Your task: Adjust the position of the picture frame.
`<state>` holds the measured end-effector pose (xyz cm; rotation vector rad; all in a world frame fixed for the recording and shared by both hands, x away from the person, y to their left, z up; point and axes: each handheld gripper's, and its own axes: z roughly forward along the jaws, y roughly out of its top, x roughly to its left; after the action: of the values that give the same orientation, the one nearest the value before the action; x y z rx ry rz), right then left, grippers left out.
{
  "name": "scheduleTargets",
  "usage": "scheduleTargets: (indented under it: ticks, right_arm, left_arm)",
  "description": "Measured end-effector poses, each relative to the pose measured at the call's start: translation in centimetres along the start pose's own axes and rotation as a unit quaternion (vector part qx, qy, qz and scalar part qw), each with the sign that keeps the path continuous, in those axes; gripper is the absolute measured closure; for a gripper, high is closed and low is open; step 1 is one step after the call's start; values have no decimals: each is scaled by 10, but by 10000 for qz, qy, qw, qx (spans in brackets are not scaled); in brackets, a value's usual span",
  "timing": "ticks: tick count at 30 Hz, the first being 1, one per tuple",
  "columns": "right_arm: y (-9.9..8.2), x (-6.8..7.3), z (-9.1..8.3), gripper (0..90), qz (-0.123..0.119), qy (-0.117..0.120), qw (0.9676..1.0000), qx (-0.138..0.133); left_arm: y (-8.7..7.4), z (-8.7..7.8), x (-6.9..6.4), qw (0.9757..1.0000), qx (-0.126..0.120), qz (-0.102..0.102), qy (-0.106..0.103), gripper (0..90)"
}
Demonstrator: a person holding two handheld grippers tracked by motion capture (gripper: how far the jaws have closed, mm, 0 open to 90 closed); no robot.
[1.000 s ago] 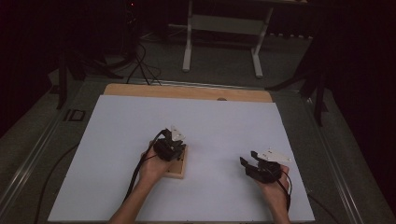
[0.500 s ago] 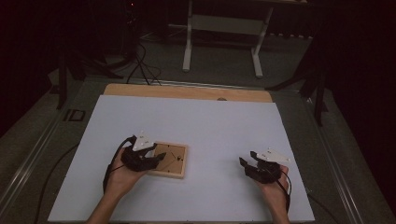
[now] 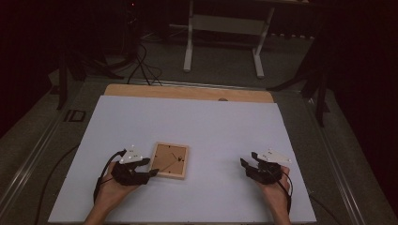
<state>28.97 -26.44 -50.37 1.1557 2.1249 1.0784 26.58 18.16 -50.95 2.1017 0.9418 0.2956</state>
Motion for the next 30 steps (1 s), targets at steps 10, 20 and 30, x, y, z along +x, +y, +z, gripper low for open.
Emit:
scheduleTargets:
  ticks: [10, 20, 30]
  right_arm:
    - [0, -1, -2, 453, 15, 10, 10000, -43]
    - [0, -1, -1, 453, 4, 31, 10000, -41]
    - [0, 0, 0, 452, -3, 44, 10000, -29]
  left_arm:
    - [-9, 11, 1, 9988, 430, 227, 44, 378]
    - [-9, 22, 2, 9976, 602, 348, -36, 365]
    - [3, 36, -13, 9947, 737, 710, 137, 417]
